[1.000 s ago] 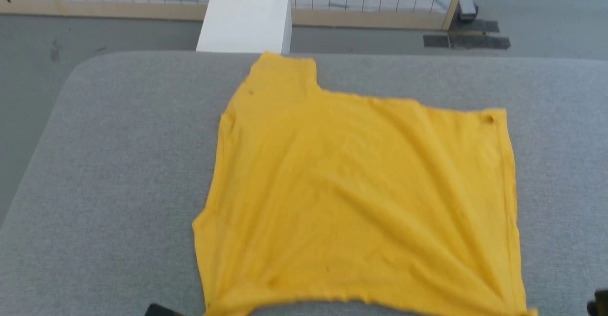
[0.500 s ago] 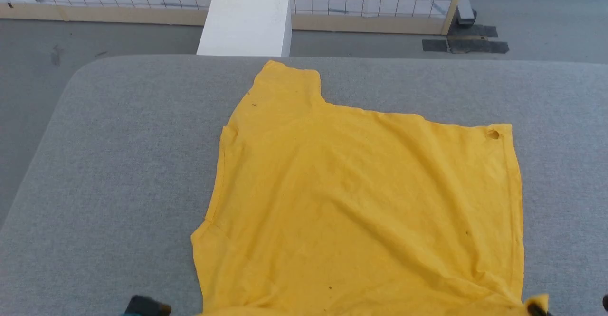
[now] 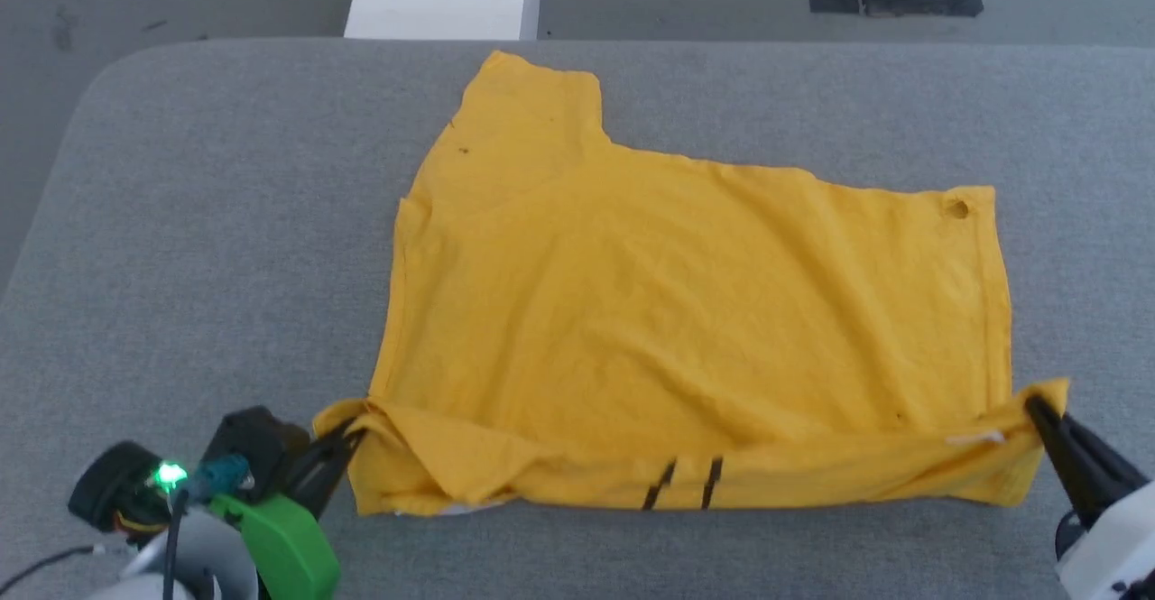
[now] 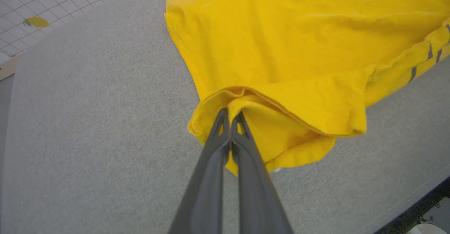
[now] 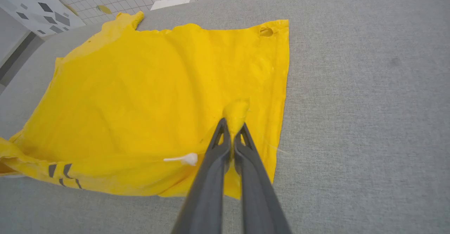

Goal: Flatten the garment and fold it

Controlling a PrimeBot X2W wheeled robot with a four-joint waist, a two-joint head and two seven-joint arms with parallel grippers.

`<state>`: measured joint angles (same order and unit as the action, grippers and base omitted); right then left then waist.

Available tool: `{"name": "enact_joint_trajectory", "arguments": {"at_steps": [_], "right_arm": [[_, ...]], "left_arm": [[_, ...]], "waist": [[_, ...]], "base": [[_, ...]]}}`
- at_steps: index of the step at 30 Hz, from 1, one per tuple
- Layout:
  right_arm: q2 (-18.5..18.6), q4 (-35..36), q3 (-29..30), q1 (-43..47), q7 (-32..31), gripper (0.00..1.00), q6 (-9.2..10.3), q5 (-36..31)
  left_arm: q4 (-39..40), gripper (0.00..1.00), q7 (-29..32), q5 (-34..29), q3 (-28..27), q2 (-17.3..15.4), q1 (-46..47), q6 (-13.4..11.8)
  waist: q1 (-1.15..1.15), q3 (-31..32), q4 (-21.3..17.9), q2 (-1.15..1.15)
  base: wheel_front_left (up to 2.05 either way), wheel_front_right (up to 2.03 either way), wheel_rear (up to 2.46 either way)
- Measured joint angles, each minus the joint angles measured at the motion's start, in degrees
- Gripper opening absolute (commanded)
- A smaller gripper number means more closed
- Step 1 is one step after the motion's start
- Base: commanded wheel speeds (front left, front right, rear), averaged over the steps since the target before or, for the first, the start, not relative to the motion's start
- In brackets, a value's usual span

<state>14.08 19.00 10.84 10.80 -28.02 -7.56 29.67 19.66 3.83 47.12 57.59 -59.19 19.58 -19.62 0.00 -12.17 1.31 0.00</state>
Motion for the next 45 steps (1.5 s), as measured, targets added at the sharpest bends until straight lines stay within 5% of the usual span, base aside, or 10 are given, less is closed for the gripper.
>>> {"name": "enact_joint_trajectory", "arguments": {"at_steps": [22, 23, 24, 25, 26, 27, 28, 38, 45], "right_arm": [[-0.52, -16.57, -7.06, -14.59, 2.90, 0.00, 0.00, -4.43], [-0.62, -17.36, -6.91, -14.78, 2.90, 0.00, 0.00, -4.43], [-0.73, -18.04, -6.78, -15.02, 2.89, 0.00, 0.00, -4.42], [-0.76, -18.36, -6.78, -15.29, 2.87, 0.23, 0.00, -4.41], [-0.78, -18.56, -6.72, -15.62, 2.85, 0.75, 0.00, -4.41], [-0.82, -18.71, -6.62, -15.89, 2.85, 1.00, 0.00, -4.39], [-0.94, -18.87, -6.53, -16.06, 2.85, 1.00, 0.00, -4.31], [-1.72, -14.79, -4.44, -15.36, 3.78, 1.00, 0.00, -3.09], [-5.64, -6.08, 1.88, -8.46, 9.35, 1.00, 0.00, -7.09]], "left_arm": [[-26.31, 0.00, -9.45, -2.37, -1.81, 12.57, 10.06, 11.14], [-27.33, 0.05, -9.46, -2.14, -1.54, 13.24, 10.17, 11.59], [-28.27, 0.30, -9.48, -2.07, -1.46, 13.90, 10.48, 12.06], [-28.88, 0.46, -9.56, -2.05, -1.48, 14.34, 10.84, 12.30], [-29.58, 0.67, -9.83, -1.97, -1.51, 14.80, 11.37, 12.63], [-30.26, 0.85, -10.07, -1.76, -1.65, 15.29, 11.69, 13.02], [-30.63, 1.00, -10.48, -1.65, -1.71, 15.73, 11.88, 13.03], [-25.83, 1.00, -16.89, 4.03, -7.72, 17.00, 8.27, 10.61], [-13.86, 1.00, -18.36, 4.32, -19.37, 15.40, -2.89, 1.72]], "waist": [[-0.01, -9.68, -2.83, 0.00], [-0.01, -9.88, -2.80, 0.00], [-0.01, -10.05, -2.74, 0.00], [-0.01, -10.15, -2.68, 0.00], [-0.01, -10.25, -2.57, 0.00], [-0.01, -10.32, -2.45, 0.00], [-0.01, -10.34, -2.36, 0.00], [-0.01, -7.16, -2.04, 0.00], [-0.01, -3.41, -1.19, 0.00]], "base": [[0.00, 0.00, 0.00], [0.00, 0.00, 0.00], [0.00, 0.00, 0.00], [0.00, 0.00, 0.00], [0.00, 0.00, 0.00], [0.00, 0.00, 0.00], [0.00, 0.00, 0.00], [0.00, 0.00, 0.00], [0.00, 0.00, 0.00]]}}
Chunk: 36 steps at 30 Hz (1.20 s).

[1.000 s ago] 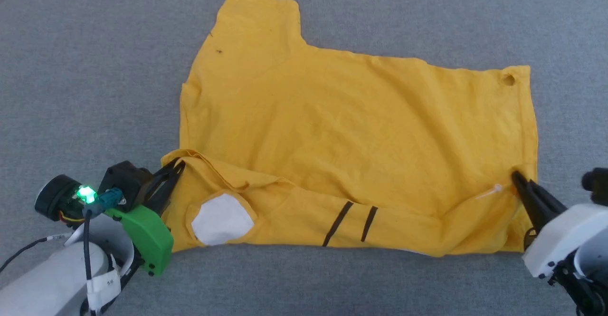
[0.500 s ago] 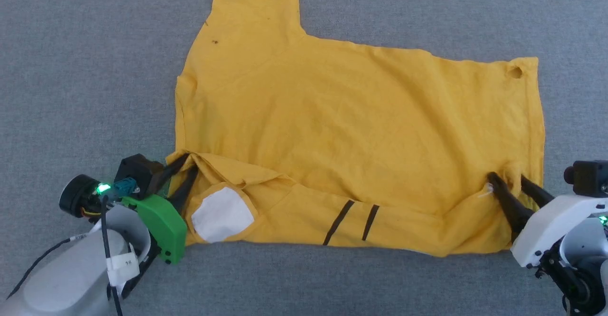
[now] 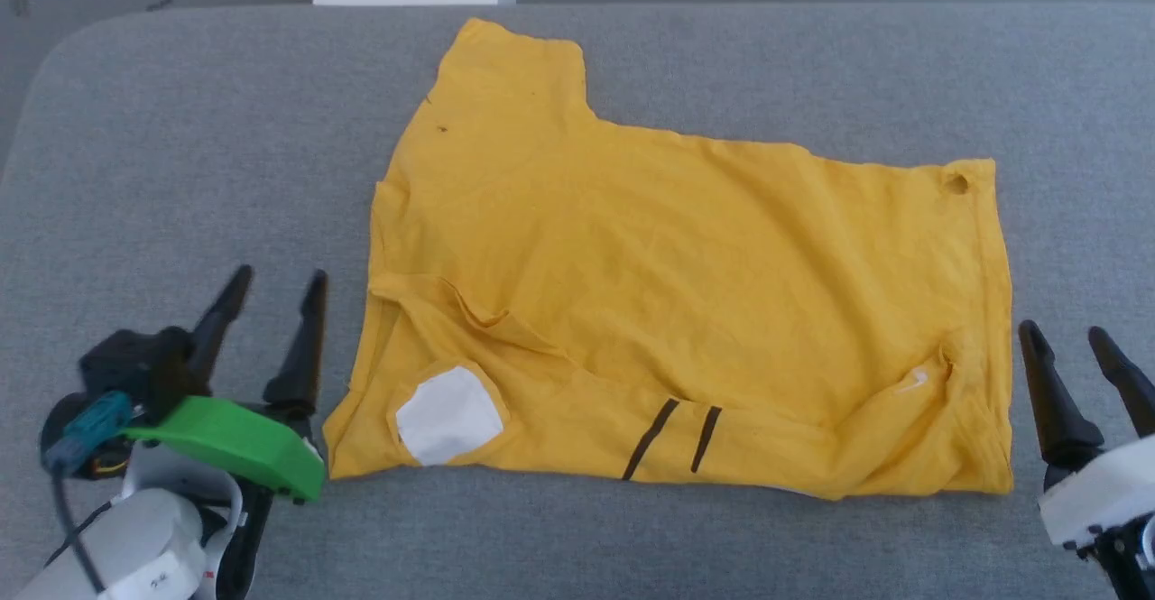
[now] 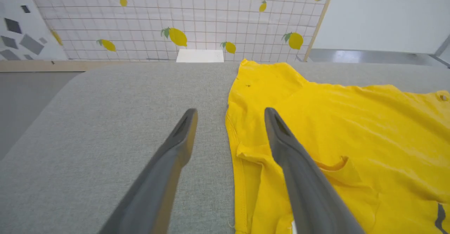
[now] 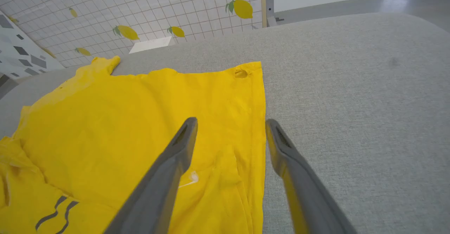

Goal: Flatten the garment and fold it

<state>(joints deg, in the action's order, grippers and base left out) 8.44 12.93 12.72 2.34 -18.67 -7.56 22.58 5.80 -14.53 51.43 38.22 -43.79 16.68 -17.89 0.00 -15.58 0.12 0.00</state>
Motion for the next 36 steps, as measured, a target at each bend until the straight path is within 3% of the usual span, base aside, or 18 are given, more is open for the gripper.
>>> {"name": "enact_joint_trajectory", "arguments": {"at_steps": [3, 6, 9, 13, 18, 25, 30, 36], "right_arm": [[-3.04, 2.27, 1.69, 2.81, 4.37, 1.00, 0.00, -4.11], [-4.74, 2.81, 2.74, 5.10, 8.78, 1.00, 0.00, -7.17], [-5.44, 2.53, 2.50, 6.73, 12.41, 1.00, 0.00, -8.05], [-5.48, 0.14, 2.42, 7.61, 16.15, 1.00, 0.00, -5.41], [-5.50, -1.02, 1.78, 7.61, 17.30, 1.00, 0.00, -5.60], [-5.50, -1.76, 1.00, 6.79, 17.51, 1.00, 0.00, -5.99], [-5.52, -2.56, 0.22, 6.55, 17.71, 1.00, 0.00, -5.97], [-5.52, -2.91, -0.10, 6.44, 17.77, 1.00, 0.00, -5.97]], "left_arm": [[5.22, 1.00, -0.21, -4.66, -8.73, 3.27, -6.47, -3.00], [7.60, 1.00, -0.25, -10.21, -14.94, 8.25, -13.65, -3.80], [7.78, 1.00, -0.25, -15.35, -19.36, 12.84, -19.55, -3.70], [6.77, 1.00, -0.25, -19.12, -21.75, 16.77, -23.79, -0.91], [3.87, 1.00, 0.69, -21.63, -20.67, 15.97, -23.49, 2.91], [-0.57, 1.00, 13.63, -21.60, -14.01, 13.89, -16.76, 7.94], [-4.24, 1.00, 21.05, -20.84, -11.91, 13.67, -13.83, 8.78], [-6.98, 1.00, 24.06, -19.35, -11.72, 13.71, -13.54, 8.80]], "waist": [[0.00, 1.61, 0.51, 0.00], [0.00, 2.82, 1.03, 0.00], [0.00, 3.73, 1.53, 0.00], [0.01, 4.47, 2.07, 0.00], [0.00, 4.67, 2.33, 0.00], [0.00, 3.39, 1.99, 0.00], [0.00, 2.03, 1.31, 0.00], [0.00, 0.61, 0.23, 0.00]], "base": [[0.00, 0.00, 0.00], [0.00, 0.00, 0.00], [0.00, 0.00, 0.00], [0.00, 0.00, 0.00], [0.00, 0.00, 0.00], [0.00, 0.00, 0.00], [0.00, 0.00, 0.00], [0.00, 0.00, 0.00]]}}
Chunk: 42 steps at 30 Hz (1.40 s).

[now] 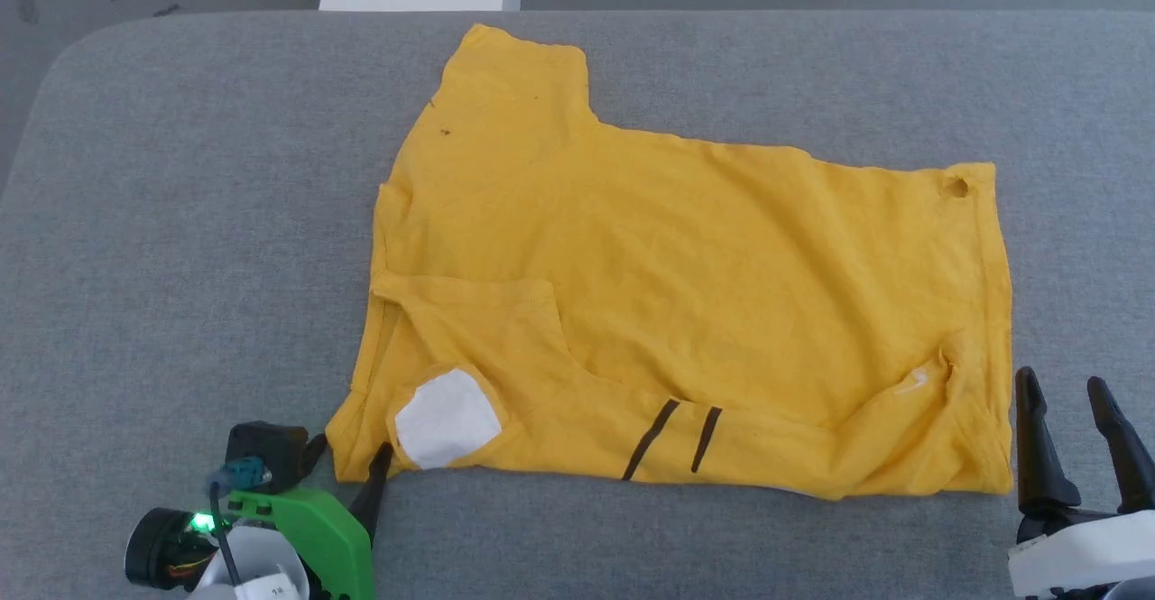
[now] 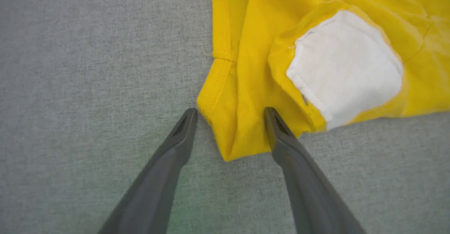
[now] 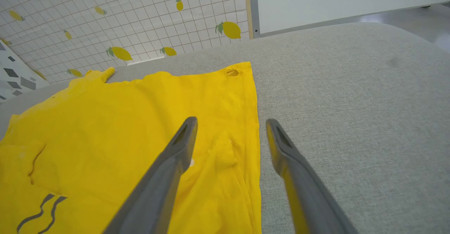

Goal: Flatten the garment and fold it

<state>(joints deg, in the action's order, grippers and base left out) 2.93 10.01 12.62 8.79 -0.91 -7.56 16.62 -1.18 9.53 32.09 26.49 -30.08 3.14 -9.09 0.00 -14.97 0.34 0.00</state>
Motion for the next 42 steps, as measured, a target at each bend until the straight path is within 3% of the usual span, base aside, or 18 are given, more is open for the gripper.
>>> {"name": "enact_joint_trajectory", "arguments": {"at_steps": [5, 6, 7, 15, 26, 34, 35, 36, 42], "right_arm": [[0.00, -0.01, -0.23, -0.03, -0.10, 1.00, 0.00, -0.03], [0.00, 0.00, -0.37, -0.07, -0.19, 1.00, 0.00, -0.15], [0.00, 0.02, -0.62, -0.26, -0.44, 1.00, 0.00, -0.54], [-0.02, 3.43, -1.86, -3.33, -5.52, 1.00, 0.00, -4.61], [0.21, 4.24, 2.82, 0.83, -27.52, 1.00, 0.00, -6.25], [0.09, 0.23, 1.96, 0.90, -29.17, 1.00, 0.00, -4.12], [0.03, -0.57, 1.89, 0.76, -29.10, 0.37, 0.00, -3.88], [0.05, -1.07, 1.71, 0.57, -28.92, 0.00, 0.00, -3.86], [0.11, -2.60, 0.32, -1.10, -29.06, 0.00, 0.00, -2.07]], "left_arm": [[-1.49, 1.00, 1.04, 2.49, 0.21, 0.37, 0.82, 1.55], [-2.01, 0.88, 1.20, 2.59, 0.29, 0.37, 1.02, 1.87], [-2.58, 0.00, 1.31, 2.75, 0.29, 0.37, 1.24, 2.19], [-3.65, 0.00, -0.67, 6.16, -1.05, 1.34, 1.27, 3.89], [5.09, 0.00, -2.65, 7.19, -4.55, -0.16, -4.20, 0.21], [6.78, 0.00, -2.64, 7.32, -4.75, -0.24, -4.19, -0.04], [6.86, 0.00, -2.65, 7.33, -4.81, -0.27, -4.19, -0.04], [6.88, 0.00, -2.66, 7.33, -4.89, -0.32, -4.18, -0.04], [6.83, 0.00, -2.89, 8.40, -5.26, -0.36, -4.15, -0.03]], "waist": [[0.00, -0.69, -0.66, 0.00], [0.00, -0.75, -0.73, 0.00], [0.00, -0.79, -0.79, 0.00], [0.00, 0.13, -1.04, 0.00], [0.00, -1.25, -0.15, 0.00], [0.00, -3.07, 0.37, 0.00], [0.00, -3.19, 0.34, 0.00], [0.00, -3.28, 0.30, 0.00], [0.00, -2.81, 0.18, 0.00]], "base": [[0.00, 0.00, 0.00], [0.00, 0.00, 0.00], [0.00, 0.00, 0.00], [0.00, 0.00, 0.00], [0.00, 0.00, 0.00], [0.00, 0.00, 0.00], [0.00, 0.00, 0.00], [0.00, 0.00, 0.00], [0.00, 0.00, 0.00]]}}
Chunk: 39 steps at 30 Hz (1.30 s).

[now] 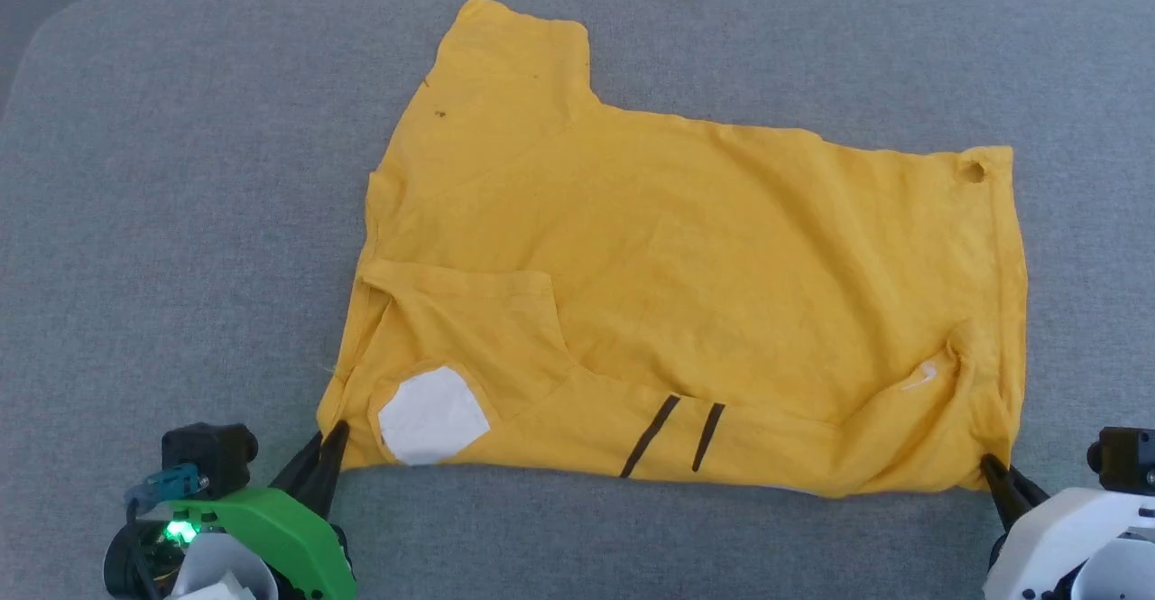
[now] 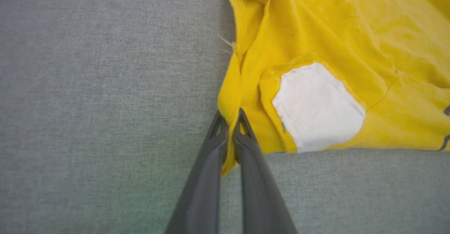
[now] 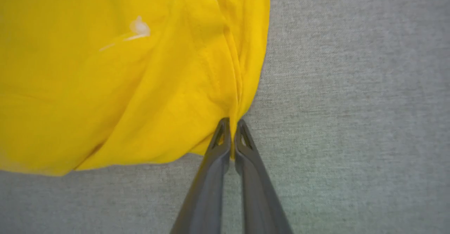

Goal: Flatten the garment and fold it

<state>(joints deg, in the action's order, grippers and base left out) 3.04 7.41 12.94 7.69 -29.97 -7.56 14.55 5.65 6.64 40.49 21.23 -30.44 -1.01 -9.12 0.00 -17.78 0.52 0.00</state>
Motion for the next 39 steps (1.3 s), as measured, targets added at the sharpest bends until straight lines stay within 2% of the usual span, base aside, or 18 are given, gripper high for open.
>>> {"name": "enact_joint_trajectory", "arguments": {"at_steps": [6, 9, 14, 19, 24, 25, 26, 27, 34, 37, 39], "right_arm": [[1.35, 4.01, 1.79, -0.66, 0.09, 0.00, 0.00, 0.64], [2.37, 7.57, 3.99, -0.46, -1.78, 0.00, 0.00, 1.69], [2.54, 11.34, 7.04, 3.44, -6.62, 0.00, -0.01, 3.33], [2.31, 11.40, 8.13, 8.98, -10.06, 0.00, -0.01, 3.03], [1.24, 8.14, 7.86, 9.86, -8.77, 0.00, -0.01, 3.07], [1.04, 7.36, 7.64, 9.84, -8.21, 0.00, -0.01, 3.05], [0.89, 6.64, 7.44, 9.78, -7.56, 0.05, -0.01, 3.04], [0.79, 6.15, 7.24, 9.65, -7.09, 1.00, -0.01, 3.01], [0.20, 5.58, 6.11, 7.68, -2.71, 1.00, 0.00, 2.65], [0.11, 7.61, 6.33, 5.99, 1.33, 1.00, 0.00, 1.70], [0.11, 9.15, 6.81, 3.78, 4.86, 1.00, 0.00, 0.38]], "left_arm": [[3.07, 0.00, -0.10, 3.66, -1.46, 0.20, -0.93, 0.48], [6.28, 0.00, -0.02, 6.00, -2.92, 0.10, -3.14, 0.41], [10.07, 0.00, 3.27, 10.02, -4.23, -0.94, -10.01, -1.80], [10.67, 0.00, 4.36, 12.55, -4.00, -0.57, -15.99, -3.31], [7.84, 0.00, 3.24, 14.12, -2.86, 2.14, -16.45, -2.21], [6.76, 0.07, 3.09, 14.48, -2.44, 2.64, -16.21, -1.57], [5.54, 0.36, 2.98, 14.58, -2.02, 3.11, -16.02, -1.10], [4.70, 1.00, 2.66, 14.58, -1.82, 3.52, -15.80, -0.77], [3.97, 1.00, -1.31, 14.07, -3.37, 4.48, -13.58, 0.49], [7.32, 1.00, -5.04, 11.12, -6.56, 2.59, -12.65, 0.33], [10.04, 1.00, -7.46, 7.60, -8.93, 0.14, -10.19, -0.48]], "waist": [[0.00, 1.98, 0.04, 0.00], [0.00, 3.16, 0.27, 0.00], [0.00, 4.87, 0.93, 0.00], [0.00, 5.57, 1.65, 0.00], [0.00, 5.87, 2.26, 0.00], [0.00, 6.00, 2.33, 0.00], [0.00, 6.18, 2.38, 0.00], [0.00, 6.33, 2.41, 0.00], [0.00, 7.71, 2.34, 0.00], [0.00, 7.62, 1.94, 0.00], [0.00, 6.96, 1.68, 0.00]], "base": [[0.00, 0.00, 0.00], [0.00, 0.00, 0.00], [0.00, 0.00, 0.00], [0.00, 0.00, 0.00], [0.00, 0.00, 0.00], [0.00, 0.00, 0.00], [0.00, 0.00, 0.00], [0.00, 0.00, 0.00], [0.00, 0.00, 0.00], [0.00, 0.00, 0.00], [0.00, 0.00, 0.00]]}}
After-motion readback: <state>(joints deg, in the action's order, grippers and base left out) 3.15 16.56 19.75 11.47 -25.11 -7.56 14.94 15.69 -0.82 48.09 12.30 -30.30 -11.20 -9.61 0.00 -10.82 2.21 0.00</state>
